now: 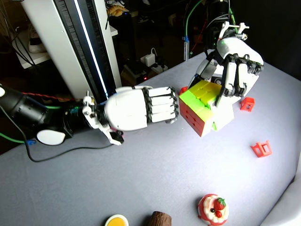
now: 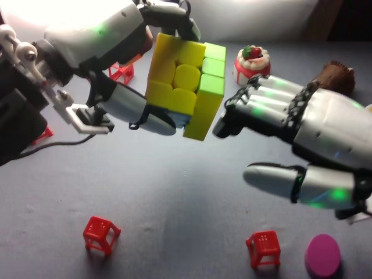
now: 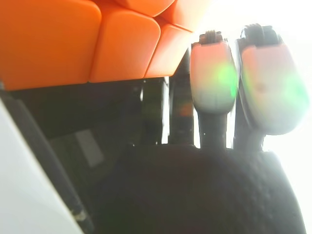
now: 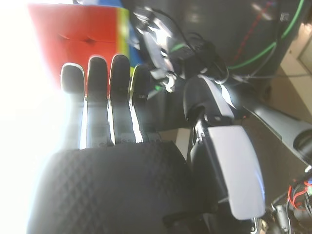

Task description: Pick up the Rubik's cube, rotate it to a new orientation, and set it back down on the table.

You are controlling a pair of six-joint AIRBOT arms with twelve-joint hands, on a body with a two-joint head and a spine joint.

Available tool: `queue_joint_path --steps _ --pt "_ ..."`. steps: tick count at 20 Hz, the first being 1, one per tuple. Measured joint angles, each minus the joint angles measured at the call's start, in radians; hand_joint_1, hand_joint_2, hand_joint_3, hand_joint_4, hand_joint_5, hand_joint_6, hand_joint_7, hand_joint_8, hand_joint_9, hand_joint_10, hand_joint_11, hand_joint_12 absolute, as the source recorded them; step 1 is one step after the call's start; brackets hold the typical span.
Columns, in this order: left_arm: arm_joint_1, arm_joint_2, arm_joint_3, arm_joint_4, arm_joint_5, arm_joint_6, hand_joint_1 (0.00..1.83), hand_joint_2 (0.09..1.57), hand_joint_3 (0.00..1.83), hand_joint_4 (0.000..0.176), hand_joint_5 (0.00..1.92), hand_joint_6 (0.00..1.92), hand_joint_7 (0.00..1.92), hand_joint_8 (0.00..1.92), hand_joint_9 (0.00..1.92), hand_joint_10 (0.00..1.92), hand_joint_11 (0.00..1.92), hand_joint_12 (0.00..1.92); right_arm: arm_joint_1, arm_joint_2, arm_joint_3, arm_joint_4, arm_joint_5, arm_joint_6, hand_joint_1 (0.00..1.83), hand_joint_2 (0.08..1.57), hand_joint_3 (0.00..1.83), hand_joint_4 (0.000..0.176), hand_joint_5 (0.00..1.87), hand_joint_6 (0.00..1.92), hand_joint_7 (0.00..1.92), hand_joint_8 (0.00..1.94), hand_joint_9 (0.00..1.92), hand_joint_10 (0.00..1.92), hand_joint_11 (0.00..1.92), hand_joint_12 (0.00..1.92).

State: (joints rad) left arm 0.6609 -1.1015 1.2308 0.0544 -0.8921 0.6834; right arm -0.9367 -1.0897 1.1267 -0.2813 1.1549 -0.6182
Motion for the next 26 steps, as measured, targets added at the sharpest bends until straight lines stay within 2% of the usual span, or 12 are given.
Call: queue_joint_path --steps 2,5,7,8,10,11,12,13,14,17,19,26 --pt "0.010 -0.028 0.027 -0.039 0.024 -0.003 1.21 0.70 1.24 0.000 0.79 1.65 0.91 1.91 1.14 1.92 1.25 1.92 0.015 0.049 -0.021 0.045 0.014 0.000 0.18 1.41 0.00 0.000 0.06 1.27 0.10 1.33 0.04 1.58 0.00 1.86" --pt "0.021 -0.074 0.077 -0.063 0.099 -0.030 1.19 0.60 1.49 0.000 0.88 1.85 1.00 1.92 1.22 1.92 1.28 1.92 0.021 0.096 -0.039 0.092 0.043 0.000 0.07 1.43 0.00 0.000 0.14 1.31 0.17 1.26 0.11 1.50 0.00 1.92" --pt "0.031 -0.099 0.108 -0.082 0.153 -0.039 1.38 0.61 1.42 0.000 1.03 1.92 0.91 1.92 1.26 1.92 1.31 1.92 0.021 0.111 -0.049 0.103 0.069 0.000 0.00 1.45 0.00 0.000 0.13 1.32 0.18 1.31 0.10 1.51 0.00 1.92" --pt "0.034 -0.106 0.120 -0.086 0.177 -0.043 1.36 0.71 1.26 0.000 0.87 1.92 0.81 1.92 1.13 1.92 1.19 1.92 0.021 0.114 -0.049 0.106 0.077 0.000 0.00 1.44 0.00 0.000 0.14 1.33 0.20 1.31 0.12 1.51 0.00 1.92" --pt "0.044 -0.113 0.140 -0.120 0.213 -0.058 1.06 1.26 0.28 0.000 0.45 1.89 0.60 1.62 0.52 1.69 0.53 1.92 0.021 0.116 -0.048 0.132 0.090 0.000 0.00 1.45 0.01 0.000 0.16 1.36 0.21 1.30 0.14 1.51 0.00 1.92" --pt "0.048 -0.113 0.144 -0.127 0.222 -0.053 1.02 1.24 0.10 0.000 0.17 1.60 0.36 1.27 0.35 1.48 0.32 1.87 0.021 0.117 -0.046 0.138 0.089 0.000 0.00 1.46 0.01 0.000 0.16 1.37 0.19 1.30 0.12 1.52 0.00 1.92" --pt "0.055 -0.113 0.145 -0.130 0.224 -0.050 0.94 1.20 0.04 0.034 0.06 1.24 0.19 1.05 0.14 1.40 0.06 1.91 0.021 0.117 -0.046 0.137 0.090 0.000 0.00 1.45 0.00 0.000 0.17 1.34 0.22 1.28 0.14 1.51 0.00 1.92" --pt "0.061 -0.113 0.144 -0.126 0.235 -0.050 0.84 1.18 0.01 0.113 0.02 0.90 0.11 0.77 0.03 1.22 0.01 1.85 0.021 0.117 -0.046 0.136 0.089 0.000 0.00 1.46 0.00 0.000 0.16 1.34 0.22 1.29 0.14 1.53 0.00 1.92" --pt "0.069 -0.112 0.135 -0.126 0.238 -0.050 0.83 1.15 0.00 0.124 0.06 0.72 0.12 0.55 0.00 1.01 0.00 1.74 0.021 0.117 -0.046 0.135 0.090 0.000 0.00 1.46 0.00 0.000 0.16 1.34 0.24 1.30 0.14 1.53 0.00 1.92" --pt "0.084 -0.084 0.106 -0.118 0.207 -0.055 0.75 1.10 0.00 0.173 0.04 0.21 0.07 0.05 0.01 0.14 0.00 0.72 0.020 0.117 -0.043 0.139 0.089 0.000 0.00 1.46 0.00 0.000 0.17 1.34 0.21 1.31 0.14 1.56 0.00 1.92" --pt "0.101 -0.060 0.087 -0.119 0.174 -0.055 0.74 1.04 0.00 0.154 0.04 0.05 0.00 0.00 0.00 0.00 0.00 0.05 0.019 0.117 -0.042 0.149 0.089 0.000 0.00 1.47 0.00 0.000 0.16 1.36 0.20 1.31 0.11 1.54 0.00 1.92" --pt "0.152 0.020 -0.025 -0.025 0.097 -0.021 0.50 1.06 0.02 0.106 0.00 0.00 0.00 0.00 0.00 0.00 0.00 0.00 0.009 0.117 -0.042 0.156 0.090 0.000 0.00 1.47 0.00 0.000 0.14 1.41 0.13 1.35 0.05 1.57 0.00 1.92"
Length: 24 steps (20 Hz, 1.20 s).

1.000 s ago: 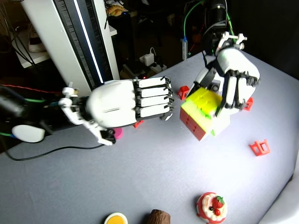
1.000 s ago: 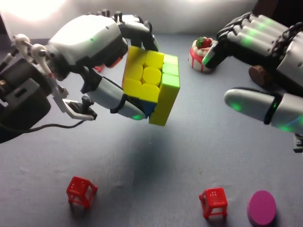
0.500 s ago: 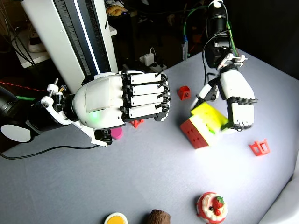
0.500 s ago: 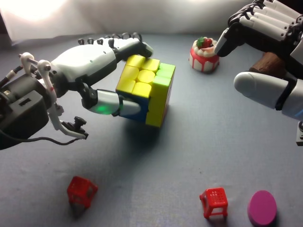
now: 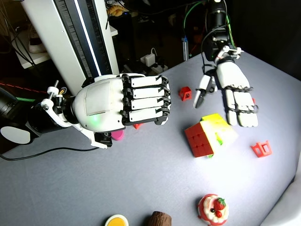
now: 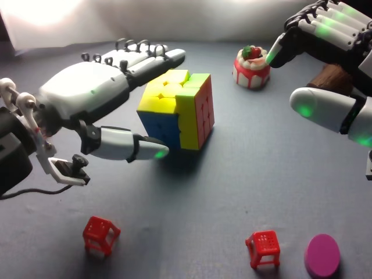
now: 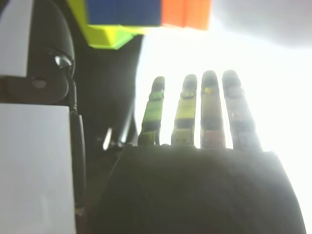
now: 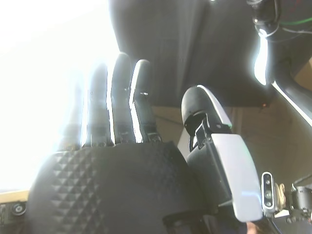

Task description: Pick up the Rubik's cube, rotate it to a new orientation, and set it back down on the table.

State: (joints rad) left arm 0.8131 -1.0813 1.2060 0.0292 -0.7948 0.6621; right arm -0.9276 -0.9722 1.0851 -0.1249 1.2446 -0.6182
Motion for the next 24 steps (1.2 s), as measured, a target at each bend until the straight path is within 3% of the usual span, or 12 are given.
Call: queue_joint_path --steps 3,5,8,9,10,12,13,16,18,20,23,24 --pt "-0.027 0.012 -0.024 0.101 0.026 0.023 0.26 1.14 0.04 0.096 0.00 0.00 0.00 0.00 0.00 0.00 0.00 0.00 -0.011 0.000 0.000 0.008 0.002 0.000 0.00 1.47 0.00 0.000 0.14 1.45 0.14 1.37 0.05 1.59 0.00 1.92" --pt "-0.052 0.012 -0.024 0.164 0.081 0.030 0.18 1.19 0.04 0.077 0.00 0.00 0.00 0.00 0.00 0.00 0.00 0.00 -0.013 0.000 0.000 0.007 -0.002 0.000 0.00 1.48 0.00 0.000 0.11 1.45 0.12 1.40 0.05 1.63 0.00 1.92" --pt "-0.061 0.012 -0.025 0.250 0.150 0.003 0.14 1.18 0.02 0.014 0.00 0.00 0.00 0.00 0.00 0.00 0.00 0.00 -0.013 0.000 0.000 0.010 0.000 0.000 0.00 1.47 0.00 0.000 0.09 1.43 0.09 1.34 0.04 1.61 0.00 1.92" --pt "-0.057 0.012 -0.026 0.272 0.172 -0.018 0.11 1.18 0.02 0.029 0.00 0.00 0.00 0.00 0.00 0.00 0.00 0.00 -0.013 0.000 0.000 0.010 0.000 0.000 0.00 1.47 0.00 0.000 0.11 1.43 0.10 1.32 0.04 1.61 0.00 1.92" --pt "-0.050 0.014 -0.031 0.278 0.175 -0.033 0.07 1.19 0.02 0.032 0.00 0.00 0.00 0.00 0.00 0.00 0.00 0.00 -0.013 0.000 0.000 0.009 0.000 0.000 0.00 1.47 0.00 0.000 0.09 1.44 0.10 1.33 0.03 1.62 0.00 1.92" --pt "-0.047 0.018 -0.037 0.351 0.180 -0.081 0.02 1.21 0.02 0.023 0.00 0.00 0.00 0.00 0.00 0.00 0.00 0.00 -0.013 0.000 0.000 0.010 0.000 0.000 0.00 1.47 0.00 0.000 0.06 1.41 0.11 1.37 0.04 1.64 0.00 1.92" --pt "-0.047 0.018 -0.042 0.388 0.185 -0.095 0.06 1.21 0.02 0.003 0.00 0.00 0.00 0.00 0.00 0.00 0.00 0.00 -0.013 0.000 0.000 0.009 0.000 0.000 0.00 1.48 0.00 0.000 0.06 1.41 0.12 1.38 0.04 1.65 0.00 1.92" --pt "-0.047 0.018 -0.048 0.419 0.190 -0.124 0.00 1.19 0.01 0.004 0.00 0.00 0.00 0.00 0.00 0.00 0.00 0.00 -0.013 0.000 0.000 0.011 0.000 0.000 0.00 1.48 0.00 0.000 0.06 1.43 0.11 1.35 0.03 1.59 0.00 1.92" --pt "-0.047 0.021 -0.048 0.421 0.185 -0.126 0.00 1.18 0.00 0.008 0.00 0.00 0.00 0.00 0.00 0.00 0.00 0.00 -0.013 -0.002 0.002 0.014 0.000 0.000 0.00 1.47 0.00 0.000 0.04 1.41 0.11 1.38 0.04 1.60 0.00 1.92" --pt "-0.041 0.043 -0.068 0.400 0.174 -0.109 0.00 1.18 0.00 0.023 0.00 0.00 0.00 0.00 0.00 0.00 0.00 0.00 -0.013 -0.002 0.002 0.014 0.000 0.000 0.00 1.49 0.00 0.000 0.05 1.42 0.11 1.39 0.03 1.61 0.00 1.92" --pt "-0.036 0.075 -0.088 0.348 0.111 -0.057 0.00 1.17 0.00 0.052 0.00 0.00 0.00 0.00 0.00 0.00 0.00 0.00 -0.013 -0.002 0.004 0.016 -0.001 0.000 0.00 1.48 0.00 0.000 0.01 1.35 0.07 1.21 0.00 1.51 0.00 1.92" --pt "-0.035 0.090 -0.098 0.300 0.064 -0.034 0.00 1.17 0.00 0.039 0.00 0.00 0.00 0.00 0.00 0.00 0.00 0.00 -0.013 -0.002 0.004 0.016 0.000 0.000 0.00 1.47 0.00 0.000 0.00 1.21 0.05 1.06 0.00 1.42 0.00 1.92"
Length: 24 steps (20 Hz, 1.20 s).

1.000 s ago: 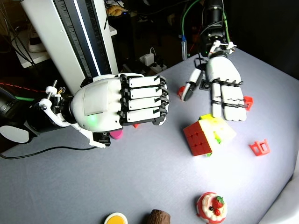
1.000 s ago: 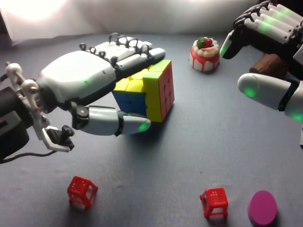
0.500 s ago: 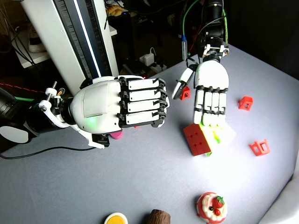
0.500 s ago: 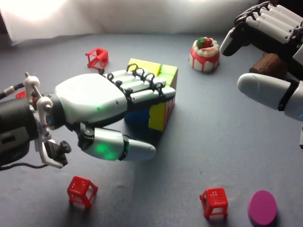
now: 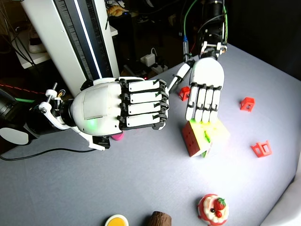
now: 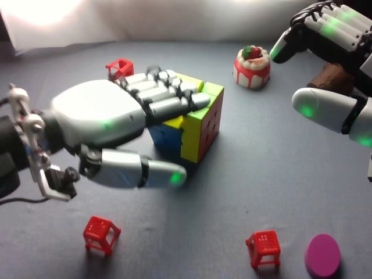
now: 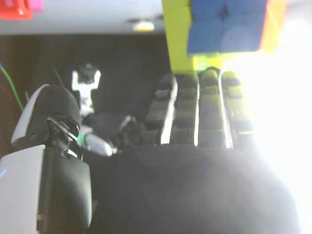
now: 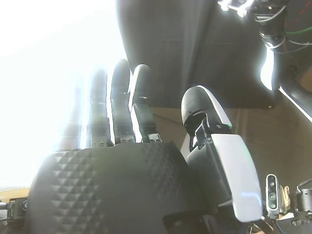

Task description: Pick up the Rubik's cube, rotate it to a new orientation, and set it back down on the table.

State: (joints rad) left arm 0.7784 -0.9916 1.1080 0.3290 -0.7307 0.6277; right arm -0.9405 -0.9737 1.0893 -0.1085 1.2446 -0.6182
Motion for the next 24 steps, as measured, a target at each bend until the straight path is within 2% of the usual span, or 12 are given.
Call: queue_joint_path --steps 1,2,3,4,5,6,7,8,10,13,20,24 --pt "0.004 0.012 -0.005 -0.035 -0.050 0.022 0.00 1.18 0.00 0.039 0.00 0.00 0.00 0.00 0.00 0.00 0.00 0.00 0.000 0.001 0.000 0.001 0.000 0.000 0.00 1.48 0.00 0.000 0.00 0.99 0.07 0.89 0.00 1.29 0.00 1.88" --pt "0.013 0.026 -0.015 -0.077 -0.091 0.043 0.00 1.20 0.01 0.084 0.00 0.00 0.00 0.00 0.00 0.00 0.00 0.00 0.000 0.004 0.000 0.004 0.000 0.000 0.00 1.47 0.00 0.000 0.00 0.80 0.06 0.67 0.00 0.95 0.00 1.64" --pt "0.026 0.041 -0.029 -0.116 -0.147 0.073 0.00 1.22 0.02 0.097 0.00 0.00 0.00 0.00 0.00 0.00 0.00 0.00 0.000 0.012 -0.003 0.011 0.000 0.000 0.00 1.46 0.00 0.000 0.00 0.48 0.06 0.28 0.00 0.46 0.00 0.87" --pt "0.041 0.048 -0.034 -0.150 -0.197 0.090 0.00 1.22 0.02 0.097 0.00 0.00 0.00 0.00 0.00 0.00 0.00 0.00 0.000 0.018 -0.007 0.028 0.002 0.000 0.00 1.46 0.00 0.000 0.00 0.48 0.06 0.28 0.00 0.46 0.00 0.87" --pt "0.053 0.053 -0.039 -0.179 -0.234 0.098 0.00 1.22 0.02 0.092 0.00 0.00 0.00 0.00 0.00 0.00 0.00 0.00 0.000 0.023 -0.011 0.040 0.007 0.000 0.00 1.45 0.00 0.000 0.00 0.32 0.05 0.15 0.00 0.30 0.00 0.38" --pt "0.081 0.061 -0.040 -0.235 -0.301 0.111 0.00 1.21 0.01 0.026 0.00 0.00 0.00 0.00 0.00 0.00 0.03 0.01 0.000 0.027 -0.016 0.059 0.020 0.000 0.00 1.43 0.00 0.000 0.01 0.13 0.03 0.05 0.00 0.14 0.00 0.08" --pt "0.103 0.067 -0.040 -0.290 -0.355 0.115 0.20 1.19 0.00 0.107 0.00 0.00 0.00 0.00 0.00 0.00 0.00 0.00 -0.008 0.035 -0.020 0.070 0.033 0.000 0.00 1.40 0.00 0.000 0.00 0.01 0.00 0.00 0.00 0.01 0.00 0.00" --pt "0.120 0.072 -0.040 -0.332 -0.389 0.124 0.20 1.19 0.00 0.107 0.00 0.00 0.00 0.00 0.00 0.00 0.00 0.00 -0.012 0.040 -0.024 0.076 0.037 0.000 0.00 1.40 0.00 0.000 0.00 0.01 0.00 0.00 0.00 0.01 0.00 0.00" --pt "0.158 0.089 -0.048 -0.416 -0.463 0.143 0.16 1.12 0.00 0.173 0.00 0.00 0.00 0.00 0.00 0.00 0.00 0.00 -0.036 0.053 -0.034 0.117 0.060 0.000 0.00 1.35 0.00 0.000 0.00 0.00 0.00 0.00 0.00 0.00 0.00 0.00" --pt "0.212 0.093 -0.051 -0.487 -0.563 0.135 0.02 1.11 0.00 0.176 0.00 0.00 0.00 0.00 0.00 0.00 0.00 0.00 -0.070 0.079 -0.054 0.190 0.111 -0.001 0.00 1.30 0.00 0.000 0.00 0.00 0.00 0.00 0.00 0.00 0.00 0.00" --pt "0.299 0.127 -0.089 -0.573 -0.792 0.132 0.11 1.26 0.01 0.061 0.00 0.00 0.00 0.00 0.00 0.00 0.00 0.00 -0.092 0.124 -0.097 0.232 0.237 0.000 0.03 1.24 0.00 0.000 0.00 0.00 0.00 0.00 0.00 0.00 0.00 0.00" --pt "0.312 0.157 -0.111 -0.581 -0.882 0.157 0.11 1.23 0.00 0.103 0.00 0.00 0.00 0.00 0.00 0.00 0.00 0.00 -0.096 0.171 -0.121 0.232 0.286 -0.001 0.00 1.28 0.00 0.000 0.00 0.00 0.00 0.00 0.00 0.00 0.00 0.00"
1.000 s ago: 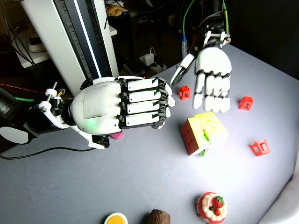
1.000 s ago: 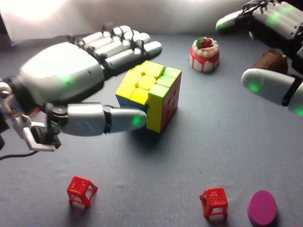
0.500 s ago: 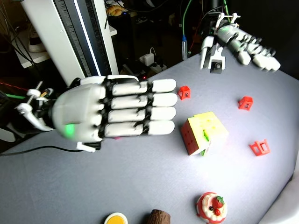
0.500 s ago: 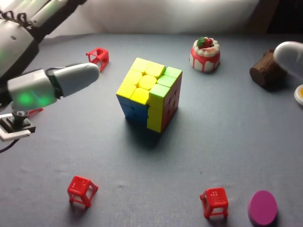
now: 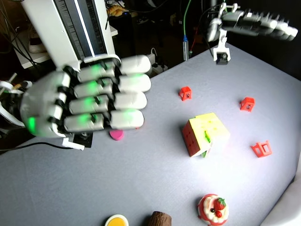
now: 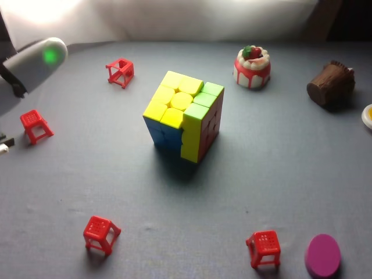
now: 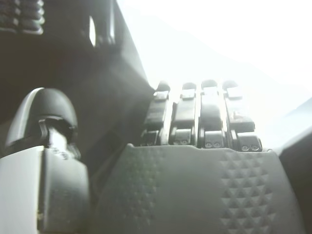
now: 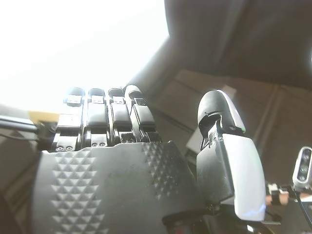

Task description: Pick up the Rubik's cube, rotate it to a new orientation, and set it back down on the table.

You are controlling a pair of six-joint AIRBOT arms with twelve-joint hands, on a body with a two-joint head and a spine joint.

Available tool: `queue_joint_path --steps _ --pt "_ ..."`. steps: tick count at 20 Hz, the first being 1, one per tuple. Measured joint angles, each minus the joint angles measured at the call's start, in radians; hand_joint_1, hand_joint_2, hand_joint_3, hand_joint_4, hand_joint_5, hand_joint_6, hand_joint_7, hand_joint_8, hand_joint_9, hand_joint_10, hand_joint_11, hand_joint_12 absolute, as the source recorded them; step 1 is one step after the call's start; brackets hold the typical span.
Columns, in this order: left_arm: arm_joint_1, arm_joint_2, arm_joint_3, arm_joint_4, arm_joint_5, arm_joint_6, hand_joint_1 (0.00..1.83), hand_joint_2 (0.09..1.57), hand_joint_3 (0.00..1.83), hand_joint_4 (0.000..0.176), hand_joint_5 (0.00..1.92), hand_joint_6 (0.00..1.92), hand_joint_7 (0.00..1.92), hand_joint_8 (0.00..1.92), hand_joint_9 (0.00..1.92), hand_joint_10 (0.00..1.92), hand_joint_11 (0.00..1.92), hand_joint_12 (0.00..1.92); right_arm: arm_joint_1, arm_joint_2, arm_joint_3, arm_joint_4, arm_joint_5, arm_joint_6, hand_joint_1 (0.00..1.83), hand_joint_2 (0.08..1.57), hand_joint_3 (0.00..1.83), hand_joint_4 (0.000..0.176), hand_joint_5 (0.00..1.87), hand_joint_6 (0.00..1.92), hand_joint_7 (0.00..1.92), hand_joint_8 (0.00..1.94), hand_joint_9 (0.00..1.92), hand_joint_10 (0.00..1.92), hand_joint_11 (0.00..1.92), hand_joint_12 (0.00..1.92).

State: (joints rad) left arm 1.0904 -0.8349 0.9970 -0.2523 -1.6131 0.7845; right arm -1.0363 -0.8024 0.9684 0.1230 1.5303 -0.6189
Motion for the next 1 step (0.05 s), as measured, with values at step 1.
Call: queue_joint_path --steps 1 --pt "-0.003 0.000 0.000 0.008 -0.005 0.000 0.26 1.18 0.00 0.069 0.00 0.00 0.00 0.00 0.00 0.00 0.00 0.00 -0.002 0.012 -0.006 0.002 0.018 0.000 0.00 1.28 0.00 0.000 0.00 0.00 0.00 0.00 0.00 0.00 0.00 0.00"
